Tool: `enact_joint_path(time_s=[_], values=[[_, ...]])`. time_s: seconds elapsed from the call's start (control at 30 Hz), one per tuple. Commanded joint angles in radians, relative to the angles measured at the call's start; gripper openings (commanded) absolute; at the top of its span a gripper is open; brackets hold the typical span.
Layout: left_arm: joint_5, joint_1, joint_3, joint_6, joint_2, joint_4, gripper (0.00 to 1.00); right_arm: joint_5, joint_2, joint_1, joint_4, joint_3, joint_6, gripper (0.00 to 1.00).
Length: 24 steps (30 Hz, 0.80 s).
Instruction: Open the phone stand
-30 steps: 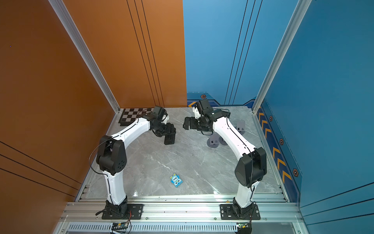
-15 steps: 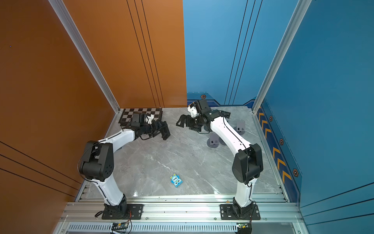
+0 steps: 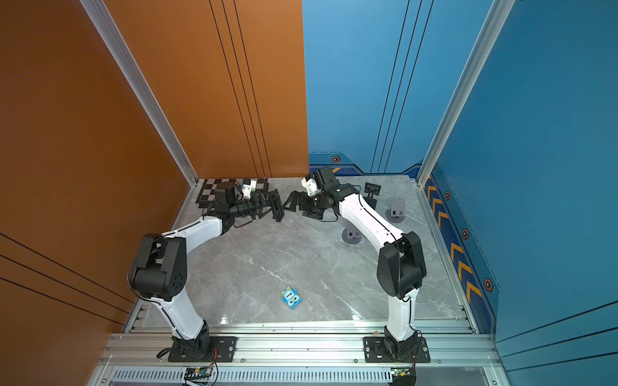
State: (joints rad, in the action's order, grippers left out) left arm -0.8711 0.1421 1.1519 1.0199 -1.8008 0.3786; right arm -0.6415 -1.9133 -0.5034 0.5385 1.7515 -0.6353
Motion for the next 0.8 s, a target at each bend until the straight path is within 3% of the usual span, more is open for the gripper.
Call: enact_joint_path(time_s=[0.0,0.17,0.3,0.67,0.77], values=[[-0.113,-0.006,-0.005,0.004,0.021,0.113,0.00,-0.115,0.000,0.014,-0.162,-0.037,-0.126,0.98],[-0.129,-0.004,-0.033,0.134,-0.008,0.334,0.00,-0.200,0.001,0.021,-0.261,-0.074,-0.223,0.98],[-0.114,-0.007,-0.033,0.185,-0.035,0.388,0.00,-0.222,0.025,0.036,-0.322,-0.117,-0.262,0.98],[-0.114,0.002,-0.021,0.304,-0.073,0.514,0.00,-0.353,0.003,0.066,-0.888,-0.293,-0.669,0.97],[-0.105,0.003,-0.026,0.316,-0.078,0.528,0.00,-0.353,-0.002,0.068,-0.962,-0.317,-0.721,0.96]])
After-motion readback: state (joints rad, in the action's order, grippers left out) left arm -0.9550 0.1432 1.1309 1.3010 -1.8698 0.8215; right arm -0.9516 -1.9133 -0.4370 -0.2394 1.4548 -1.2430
